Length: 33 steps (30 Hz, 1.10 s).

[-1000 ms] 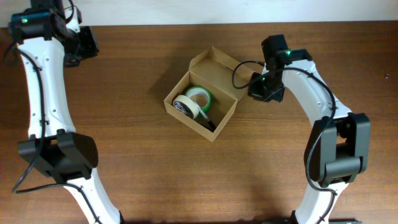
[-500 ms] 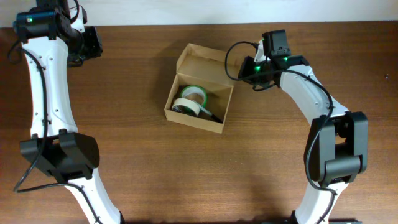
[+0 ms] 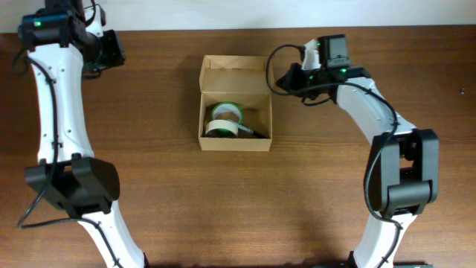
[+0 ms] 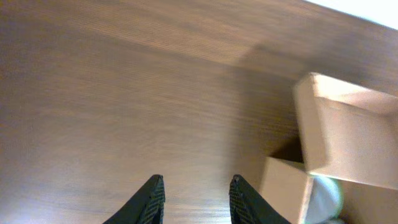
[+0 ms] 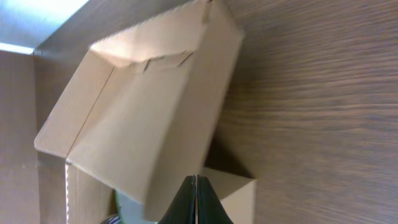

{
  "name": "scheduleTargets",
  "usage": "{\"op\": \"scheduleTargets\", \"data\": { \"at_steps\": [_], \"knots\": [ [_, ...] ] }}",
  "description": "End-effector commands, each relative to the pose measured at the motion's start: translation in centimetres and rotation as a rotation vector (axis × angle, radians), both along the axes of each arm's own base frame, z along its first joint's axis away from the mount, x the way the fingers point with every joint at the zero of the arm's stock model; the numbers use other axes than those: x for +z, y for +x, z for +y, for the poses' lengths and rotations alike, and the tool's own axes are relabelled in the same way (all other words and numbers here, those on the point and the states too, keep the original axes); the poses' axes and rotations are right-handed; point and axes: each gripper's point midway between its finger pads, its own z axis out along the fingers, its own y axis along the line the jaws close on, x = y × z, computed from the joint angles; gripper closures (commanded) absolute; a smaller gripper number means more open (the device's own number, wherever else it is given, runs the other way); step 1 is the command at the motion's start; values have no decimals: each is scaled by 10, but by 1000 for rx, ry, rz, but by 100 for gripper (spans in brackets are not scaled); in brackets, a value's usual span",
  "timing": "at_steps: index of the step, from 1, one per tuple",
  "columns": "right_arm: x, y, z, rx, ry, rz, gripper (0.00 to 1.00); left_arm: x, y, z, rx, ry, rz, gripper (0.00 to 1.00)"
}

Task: Pack container
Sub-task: 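Bring both grippers to the box's left and right top edges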

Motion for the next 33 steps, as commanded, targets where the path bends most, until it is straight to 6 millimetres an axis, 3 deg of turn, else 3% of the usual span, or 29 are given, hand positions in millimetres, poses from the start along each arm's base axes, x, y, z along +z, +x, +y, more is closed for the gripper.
{"op": "scheduleTargets", "data": {
  "at_steps": [1,6,7,10,14,18,19,21,33],
  "knots": [
    [-10,2,-34,-51,7,35,96,-50,15,-58,-200,-264,63,67],
    [-23,-3,-65,-138,-24,112,96,-96,29,-103,-300,-608,112,67],
    [-30,-6,-70,-166,-21,151,96,-113,33,-111,-285,-695,143,67],
    [-48,-11,-71,-211,15,239,97,-140,38,-121,-248,-819,197,68],
    [-71,-16,-55,-176,127,319,96,-168,42,-129,-211,-940,250,69],
    [-89,-17,-44,-177,216,387,97,-178,46,-135,-203,-998,260,74],
    [-93,-15,-39,-166,259,394,96,-179,48,-139,-200,-1015,264,92],
    [-96,-13,-34,-158,297,399,96,-182,50,-145,-186,-1027,278,98],
    [-91,3,-23,-175,384,381,96,-182,71,-188,-136,-1107,316,98]
  ]
}}
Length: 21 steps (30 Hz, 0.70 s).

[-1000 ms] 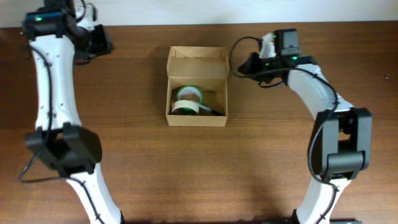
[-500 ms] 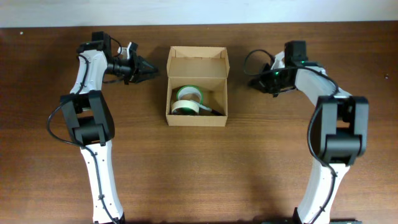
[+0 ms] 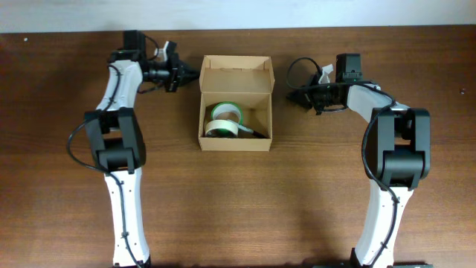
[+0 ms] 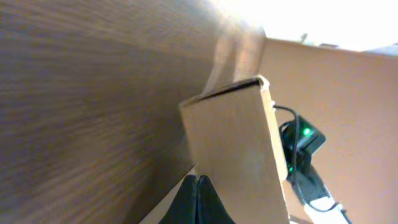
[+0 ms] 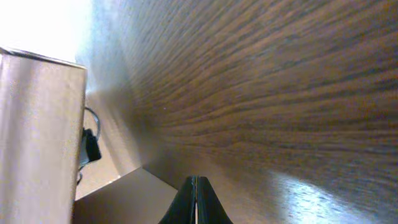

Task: Pack container
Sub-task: 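Bring both grippers to the box's left and right top edges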

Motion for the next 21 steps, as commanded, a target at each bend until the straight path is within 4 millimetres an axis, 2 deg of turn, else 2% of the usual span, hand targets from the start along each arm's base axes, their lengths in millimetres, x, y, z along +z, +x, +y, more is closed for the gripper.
{"op": "scheduleTargets", "data": {
  "at_steps": [1,10,17,21],
  "knots": [
    [-6,-6,10,2,45,48,96,-6,0,-15,16,-57,110,98],
    [-1,-7,32,44,64,25,96,-22,1,-19,37,-38,155,98],
    [-3,-7,37,44,55,32,96,-32,2,-14,66,12,175,98],
    [6,-1,45,70,74,-35,96,-40,0,-14,70,18,202,98]
  ]
}}
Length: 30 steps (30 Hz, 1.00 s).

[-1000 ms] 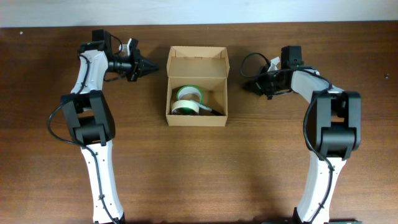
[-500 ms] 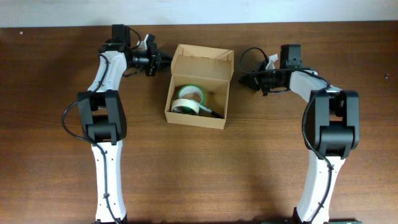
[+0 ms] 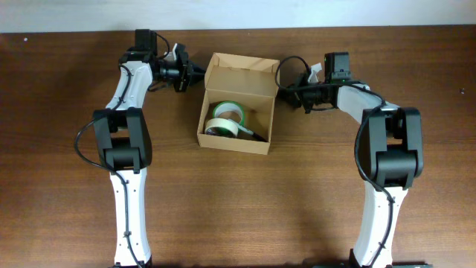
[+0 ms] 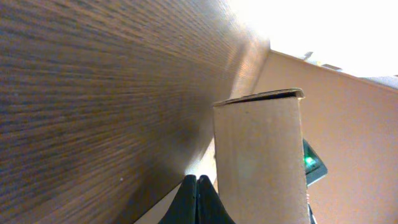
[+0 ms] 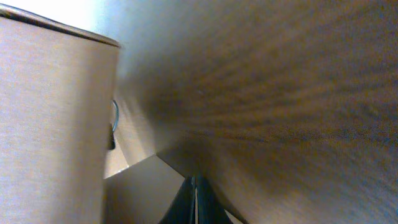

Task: Pack container
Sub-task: 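Bring both grippers to the box's left and right top edges, then fold the lid flaps down with both grippers over the box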

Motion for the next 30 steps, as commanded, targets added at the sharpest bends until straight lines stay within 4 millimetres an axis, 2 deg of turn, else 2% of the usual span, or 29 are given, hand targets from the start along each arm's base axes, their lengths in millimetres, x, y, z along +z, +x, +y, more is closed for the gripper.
{"op": "scheduleTargets", "data": {
  "at_steps": [1,5,8,13,20,26,30],
  "knots": [
    [-1,0,13,39,32,-36,96,-32,-5,3,15,17,83,98],
    [17,11,24,74,77,-147,96,-32,-8,2,15,3,105,99],
    [22,13,26,76,91,-167,96,-24,-7,-2,6,-48,104,99],
    [24,12,27,83,100,-168,96,-3,1,-6,-28,-119,16,99],
    [39,14,31,109,133,-212,96,26,18,-5,-19,-90,-75,99],
    [60,21,34,105,156,-226,96,62,32,-6,-3,-40,-166,98],
    [78,26,43,124,166,-256,96,76,32,-9,5,-13,-169,98]
  ]
}}
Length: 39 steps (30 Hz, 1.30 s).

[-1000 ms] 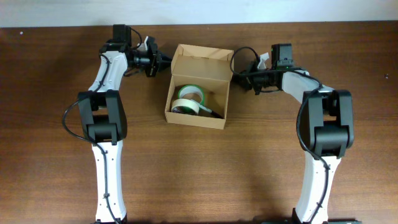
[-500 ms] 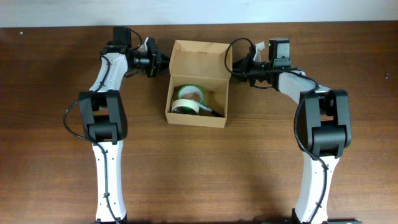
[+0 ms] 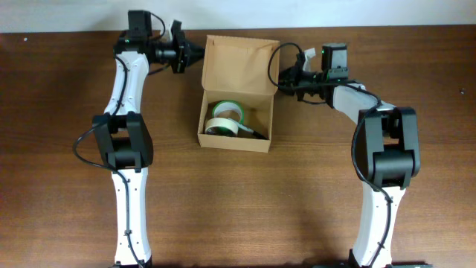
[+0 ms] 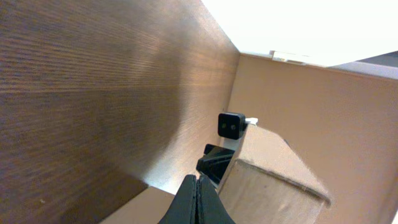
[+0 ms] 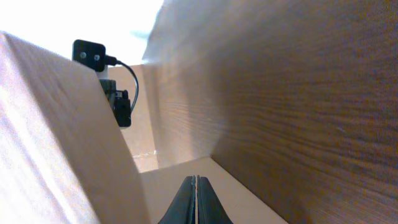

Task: Pack container
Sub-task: 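Fold the lid flaps down with both grippers over the box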

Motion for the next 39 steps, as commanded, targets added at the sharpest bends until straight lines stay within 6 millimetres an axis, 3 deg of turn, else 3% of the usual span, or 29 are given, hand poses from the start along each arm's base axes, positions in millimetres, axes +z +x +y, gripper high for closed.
{"op": "scheduleTargets", "data": {
  "at_steps": [1,9,14,26,31,34,39],
  "knots": [
    [33,5,17,46,29,-60,96,7,2,-6,5,24,-14,99],
    [76,9,44,108,6,-132,96,12,-7,-8,-14,36,4,99],
    [83,-2,46,138,-166,-110,96,19,-17,2,-5,173,-17,99],
    [130,-36,62,256,-397,-171,96,86,-66,11,-28,434,-111,98],
    [137,-63,64,312,-560,-165,96,96,-90,20,-60,550,-113,98],
    [142,-78,64,332,-652,-168,96,114,-95,16,-59,553,-153,99],
    [153,-111,57,344,-857,-163,96,152,-106,19,-24,704,-277,98]
  ]
}}
